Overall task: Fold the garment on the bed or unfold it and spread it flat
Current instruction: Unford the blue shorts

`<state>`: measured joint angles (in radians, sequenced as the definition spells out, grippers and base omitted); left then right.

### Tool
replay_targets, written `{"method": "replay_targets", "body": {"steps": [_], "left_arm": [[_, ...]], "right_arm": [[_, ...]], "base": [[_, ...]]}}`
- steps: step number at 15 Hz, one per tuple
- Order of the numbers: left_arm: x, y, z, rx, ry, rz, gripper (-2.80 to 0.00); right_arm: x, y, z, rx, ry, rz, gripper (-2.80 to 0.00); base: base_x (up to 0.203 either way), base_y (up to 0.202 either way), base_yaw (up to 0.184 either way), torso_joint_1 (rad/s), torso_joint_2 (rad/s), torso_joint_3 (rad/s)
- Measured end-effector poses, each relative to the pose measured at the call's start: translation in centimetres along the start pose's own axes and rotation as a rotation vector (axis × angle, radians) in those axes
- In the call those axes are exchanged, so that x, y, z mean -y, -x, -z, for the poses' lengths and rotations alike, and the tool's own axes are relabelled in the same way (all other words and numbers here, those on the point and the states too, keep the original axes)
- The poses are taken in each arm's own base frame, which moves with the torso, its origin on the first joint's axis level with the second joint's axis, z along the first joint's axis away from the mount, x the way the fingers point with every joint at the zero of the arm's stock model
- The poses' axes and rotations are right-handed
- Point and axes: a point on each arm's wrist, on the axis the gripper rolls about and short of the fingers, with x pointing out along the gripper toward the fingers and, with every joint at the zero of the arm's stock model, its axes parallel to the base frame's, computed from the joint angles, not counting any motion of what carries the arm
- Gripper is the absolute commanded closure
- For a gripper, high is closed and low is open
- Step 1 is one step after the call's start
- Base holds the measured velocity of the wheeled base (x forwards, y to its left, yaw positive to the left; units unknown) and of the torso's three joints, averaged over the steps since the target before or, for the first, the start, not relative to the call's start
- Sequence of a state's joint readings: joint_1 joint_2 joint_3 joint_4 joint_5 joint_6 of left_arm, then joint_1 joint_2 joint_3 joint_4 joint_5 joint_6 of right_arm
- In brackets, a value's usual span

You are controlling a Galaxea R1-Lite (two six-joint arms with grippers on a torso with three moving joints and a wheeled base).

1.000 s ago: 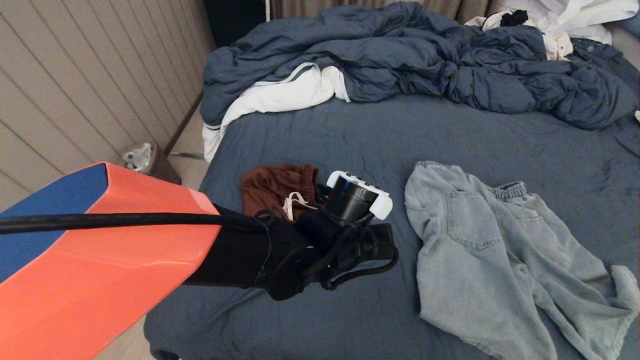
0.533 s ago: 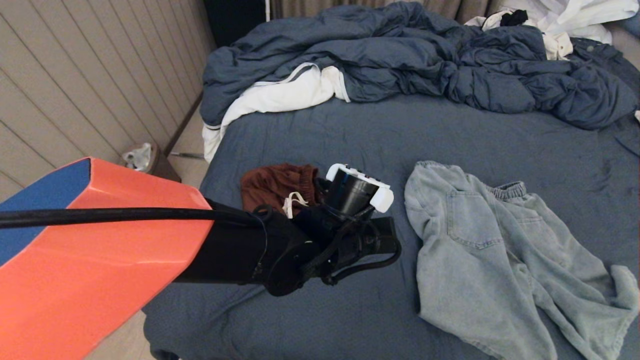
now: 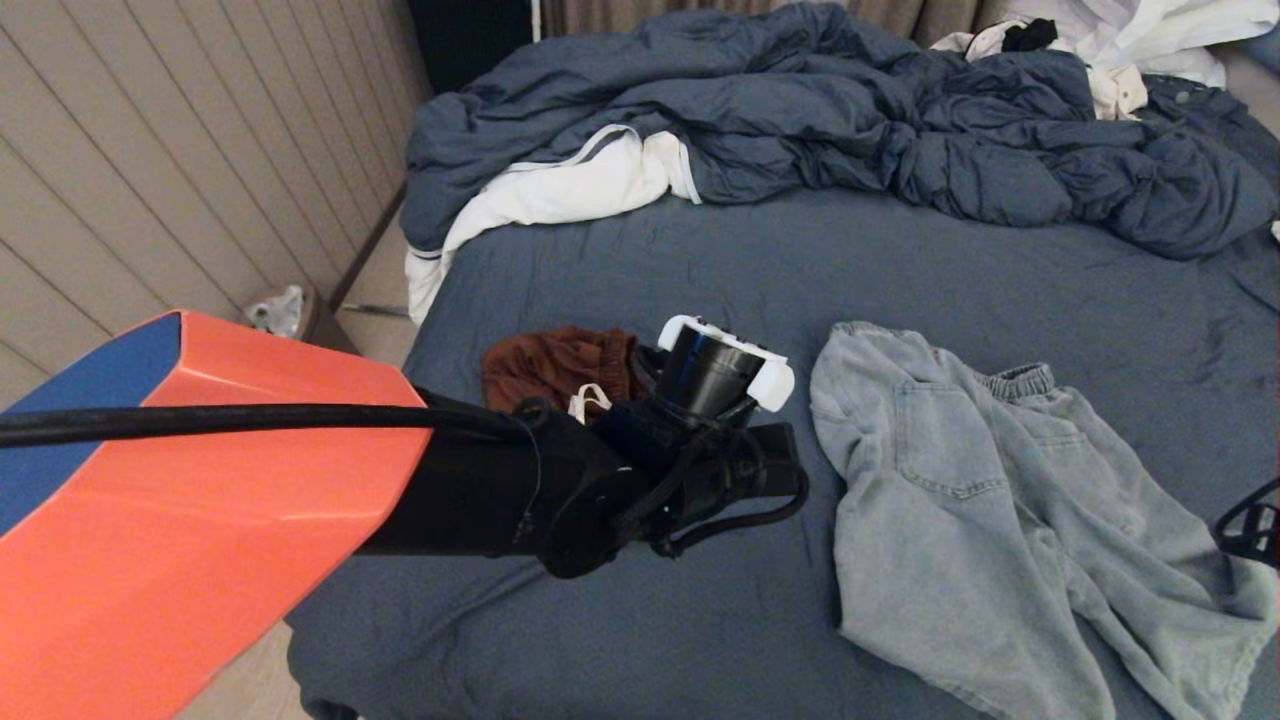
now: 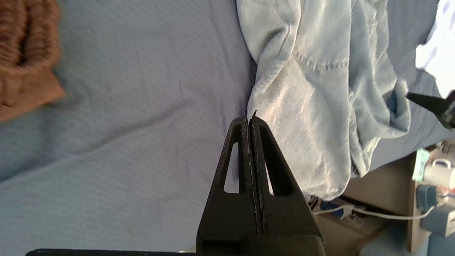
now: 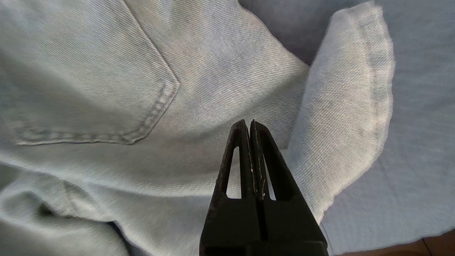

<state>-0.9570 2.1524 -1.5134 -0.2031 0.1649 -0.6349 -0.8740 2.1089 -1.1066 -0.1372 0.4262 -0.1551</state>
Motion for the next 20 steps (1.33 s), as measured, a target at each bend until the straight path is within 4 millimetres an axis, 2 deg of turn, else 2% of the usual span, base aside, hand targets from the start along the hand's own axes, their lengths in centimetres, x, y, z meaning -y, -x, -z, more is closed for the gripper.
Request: {"method": "replay_targets", "body": {"steps": [3, 5, 9, 13, 15, 17, 20], "left_arm": [[-0.7, -0.3, -0.5, -0.003, 0.007, -0.007, 0.0], [-0.9, -0.4, -0.6, -0.003, 0.01, -0.008, 0.0], [-1.2, -0.9, -0.8, 0.001, 0.013, -0.013, 0.0], [-1.4, -1.4, -0.6, -0.001, 0.014, -0.018, 0.0], [-1.6, -1.6, -0.6, -0.009, 0.015, -0.012, 0.0], [-1.7, -1.7, -0.6, -0.012, 0.017, -0.007, 0.0], [-1.7, -1.5, -0.8, -0.009, 0.019, -0.006, 0.0]], "right_arm": [[1.5, -2.2, 1.1, -0.052, 0.008, 0.042, 0.0], [3.4, -2.6, 2.1, -0.079, 0.009, 0.082, 0.0], [6.4, -1.8, 6.0, -0.163, -0.005, 0.114, 0.0], [6.9, -0.7, 10.7, -0.19, -0.038, 0.137, 0.0], [6.7, -0.3, 12.4, -0.131, -0.009, 0.162, 0.0], [6.7, 0.0, 12.4, -0.041, 0.025, 0.166, 0.0], [6.1, 1.3, 11.5, 0.007, -0.025, 0.078, 0.0]], "base": [[0.0, 0.0, 0.0, 0.0, 0.0, 0.0], [0.0, 0.0, 0.0, 0.0, 0.0, 0.0], [0.0, 0.0, 0.0, 0.0, 0.0, 0.0], [0.0, 0.0, 0.0, 0.0, 0.0, 0.0], [0.0, 0.0, 0.0, 0.0, 0.0, 0.0], [0.0, 0.0, 0.0, 0.0, 0.0, 0.0], [0.0, 0.0, 0.0, 0.0, 0.0, 0.0]]}}
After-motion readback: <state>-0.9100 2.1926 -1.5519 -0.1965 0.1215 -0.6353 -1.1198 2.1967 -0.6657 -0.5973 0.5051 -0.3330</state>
